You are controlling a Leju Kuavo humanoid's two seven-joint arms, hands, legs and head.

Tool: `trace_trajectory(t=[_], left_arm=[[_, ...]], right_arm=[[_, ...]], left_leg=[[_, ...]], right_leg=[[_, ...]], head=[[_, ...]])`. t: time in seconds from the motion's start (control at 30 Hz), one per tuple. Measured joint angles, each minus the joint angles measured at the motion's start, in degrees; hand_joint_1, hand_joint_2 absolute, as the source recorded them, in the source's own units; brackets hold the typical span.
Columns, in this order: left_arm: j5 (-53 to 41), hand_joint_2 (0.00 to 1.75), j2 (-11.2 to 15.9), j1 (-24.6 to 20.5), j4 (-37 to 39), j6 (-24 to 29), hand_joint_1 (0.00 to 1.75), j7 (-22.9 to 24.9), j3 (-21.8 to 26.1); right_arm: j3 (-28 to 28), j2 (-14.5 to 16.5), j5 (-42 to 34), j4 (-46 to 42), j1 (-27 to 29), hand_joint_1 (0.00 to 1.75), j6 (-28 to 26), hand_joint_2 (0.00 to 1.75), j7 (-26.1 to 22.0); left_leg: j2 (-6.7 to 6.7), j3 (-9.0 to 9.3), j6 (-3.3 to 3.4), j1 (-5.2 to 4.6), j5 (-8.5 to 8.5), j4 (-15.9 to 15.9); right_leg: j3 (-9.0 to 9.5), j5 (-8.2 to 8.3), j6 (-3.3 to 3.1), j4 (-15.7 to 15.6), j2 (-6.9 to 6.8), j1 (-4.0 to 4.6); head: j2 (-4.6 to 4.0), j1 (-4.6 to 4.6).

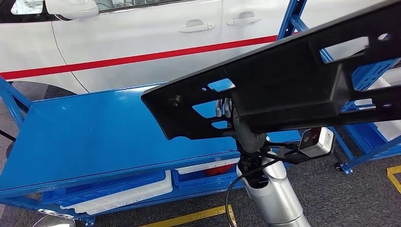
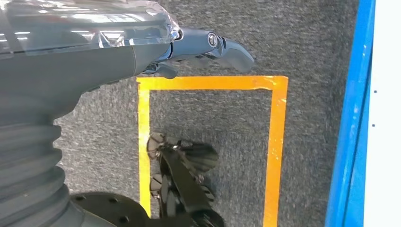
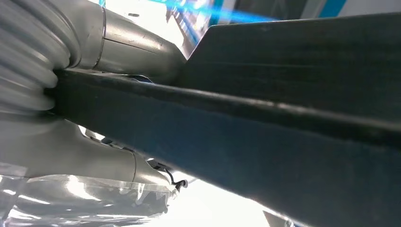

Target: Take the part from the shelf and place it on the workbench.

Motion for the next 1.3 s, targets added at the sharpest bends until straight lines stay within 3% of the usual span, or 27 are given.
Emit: trace_trajectory(t=[0.07,0.1,0.2,0.27,0.37,0.4,0.43,0.47,0.53,0.6,0.73,0.8,0.87,0.93,0.97,1.0,1.07,1.13,1.23,1.27,1.3], left_arm=[[0.0,1.75,0.1,-0.1,0.0,0.0,0.0,-0.2,0.0],[0.0,1.75,0.2,-0.2,0.0,0.0,0.0,-0.2,0.0],[0.0,1.75,0.3,-0.2,0.0,-0.1,0.0,-0.4,0.0],[-0.1,1.75,0.3,-0.2,0.0,-0.1,0.0,-0.5,0.0],[-0.2,1.75,0.3,-0.3,0.0,0.1,0.0,-0.1,0.0],[-0.3,1.75,0.3,-0.3,0.0,0.2,0.0,0.2,0.0],[-0.3,1.75,0.3,-0.3,0.0,0.3,0.0,0.5,0.0],[-0.4,1.75,0.3,-0.3,0.0,0.5,0.0,0.6,0.0],[-0.4,1.75,0.3,-0.4,0.0,0.8,0.0,0.8,0.0],[-0.5,1.75,0.3,-0.6,0.0,1.2,0.0,0.6,0.0],[-0.8,1.75,0.5,-0.8,0.0,1.4,0.0,-0.1,0.0],[-1.0,1.75,0.5,-0.9,0.0,1.4,0.0,-0.3,0.0],[-1.1,1.75,0.6,-0.9,0.0,1.4,0.0,-0.4,0.0],[-1.0,1.75,0.6,-0.9,0.0,1.4,0.0,-0.4,0.0],[-1.0,1.75,0.6,-0.9,0.0,1.4,0.0,-0.4,0.0],[-1.0,1.75,0.6,-0.9,0.0,1.3,0.0,-0.4,0.0],[-0.8,1.75,0.6,-1.0,0.0,1.4,0.0,-0.5,0.0],[-0.5,1.75,0.7,-1.1,0.0,1.4,0.0,-0.5,0.0],[-0.3,1.75,0.9,-1.0,0.0,1.5,0.0,-0.1,0.0],[-0.3,1.75,0.9,-1.0,0.0,1.5,0.0,0.0,0.0],[-0.3,1.75,0.9,-0.9,0.0,1.5,0.0,0.2,0.0]], right_arm=[[0.5,-0.3,-0.5,-1.6,0.5,1.75,0.7,1.75,0.0],[0.7,-0.5,-0.6,-2.2,0.7,1.75,0.8,1.75,0.0],[1.3,-1.0,-1.3,-3.6,1.4,1.75,2.2,1.75,0.4],[1.8,-1.5,-2.1,-4.8,1.8,1.75,4.0,1.75,1.0],[3.1,-3.0,-3.0,-6.2,1.9,1.75,4.6,1.75,2.5],[3.6,-3.8,-3.4,-6.4,1.8,1.75,4.4,1.75,3.2],[4.1,-4.7,-3.8,-6.4,1.6,1.75,4.2,1.75,3.6],[4.7,-5.4,-4.1,-6.3,1.4,1.75,4.0,1.75,3.9],[6.1,-6.7,-4.7,-6.2,0.4,1.75,3.7,1.75,3.9],[8.0,-7.8,-5.2,-5.7,-1.1,1.75,2.6,1.75,3.2],[12.1,-9.4,-4.2,-4.2,-2.4,1.75,-1.8,1.75,1.5],[14.3,-9.7,-2.5,-3.5,-2.5,1.75,-3.6,1.75,1.3],[16.6,-9.7,-0.6,-2.9,-2.6,1.75,-4.9,1.75,1.5],[18.8,-9.8,1.3,-2.0,-2.5,1.75,-5.9,1.75,1.8],[19.7,-9.9,2.2,-1.6,-2.4,1.75,-6.2,1.75,1.9],[20.4,-10.0,3.2,-1.3,-2.4,1.75,-6.4,1.75,1.8],[21.3,-10.2,5.2,-0.9,-2.2,1.75,-6.7,1.75,1.4],[21.8,-10.4,7.1,-0.5,-1.9,1.75,-6.8,1.75,1.1],[22.4,-10.6,10.4,0.1,-0.5,1.75,-7.1,1.75,1.0],[22.6,-10.7,11.5,0.4,0.2,1.75,-7.2,1.75,0.7],[22.7,-10.8,12.4,0.6,0.9,1.75,-7.3,1.75,0.2]], left_leg=[[0.1,3.99,0.89,-0.35,2.93,-8.0],[0.14,5.22,1.24,-0.56,3.54,-10.4],[0.09,5.92,1.87,-0.78,3.88,-11.8],[0.11,6.23,2.46,-0.46,4.51,-12.7],[0.23,6.15,2.9,-0.29,5.05,-13.0],[0.22,5.99,2.88,-0.27,5.08,-12.8],[0.21,5.8,2.85,-0.23,5.1,-12.7],[0.18,5.61,2.78,-0.17,5.1,-12.5],[0.11,5.22,2.44,-0.02,5.03,-11.9],[0.04,4.69,1.78,-0.13,4.96,-11.1],[-0.07,4.03,0.36,-0.04,5.22,-10.8],[-0.02,2.83,-0.15,0.14,2.61,-7.9],[0.05,0.4,-0.48,0.24,-2.11,-0.9],[0.06,-0.87,-0.54,0.27,-4.81,4.4],[0.06,-0.06,-0.37,0.23,-4.64,4.2],[0.06,1.89,-0.05,0.15,-3.6,1.7],[0.12,7.37,0.96,-0.25,-1.23,-6.7],[0.23,10.22,1.72,-0.83,-0.08,-11.6],[0.32,10.02,2.4,-1.12,1.27,-12.6],[0.4,9.81,2.73,-0.99,2.0,-13.0],[0.48,9.41,3.03,-0.81,2.82,-13.4]], right_leg=[[0.15,-0.08,0.16,0.0,0.05,0.15],[0.17,-0.1,0.36,0.1,0.05,0.2],[0.22,-0.09,1.24,0.0,-0.03,0.24],[-0.23,-1.3,1.79,1.4,-0.01,0.3],[-4.21,-7.04,2.37,10.8,0.04,0.03],[-5.55,-8.37,2.56,14.0,0.01,-0.15],[-6.05,-8.59,2.76,15.5,-0.01,-0.35],[-5.41,-7.69,2.94,14.6,-0.04,-0.58],[-1.53,-4.31,3.21,7.6,-0.04,-1.04],[1.35,-2.23,2.98,1.8,0.14,-1.07],[1.13,-1.22,1.35,0.7,0.19,-0.73],[0.65,-0.53,0.42,0.4,-0.04,-0.8],[-0.11,0.09,-0.08,0.4,-0.17,-0.58],[-1.02,0.75,-0.25,0.5,-0.22,-0.22],[-1.46,1.1,-0.27,0.5,-0.23,-0.03],[-1.85,1.46,-0.26,0.5,-0.24,0.15],[-2.36,2.13,-0.1,0.5,-0.27,0.39],[-2.53,2.72,0.4,0.4,-0.38,0.33],[-2.59,3.53,1.49,0.1,-0.54,0.04],[-2.85,2.83,1.81,0.5,-0.47,0.02],[-3.4,1.12,2.1,1.8,-0.37,-0.01]], head=[[0.0,0.0],[0.0,0.0],[0.0,0.0],[0.0,0.01],[0.0,0.01],[0.0,0.01],[0.0,0.01],[0.0,0.01],[0.0,0.02],[0.0,0.02],[0.0,0.0],[0.0,0.0],[0.0,0.0],[0.0,0.0],[0.0,0.0],[0.0,0.0],[0.0,0.0],[0.0,0.01],[0.0,0.01],[0.0,0.01],[0.0,0.01]])
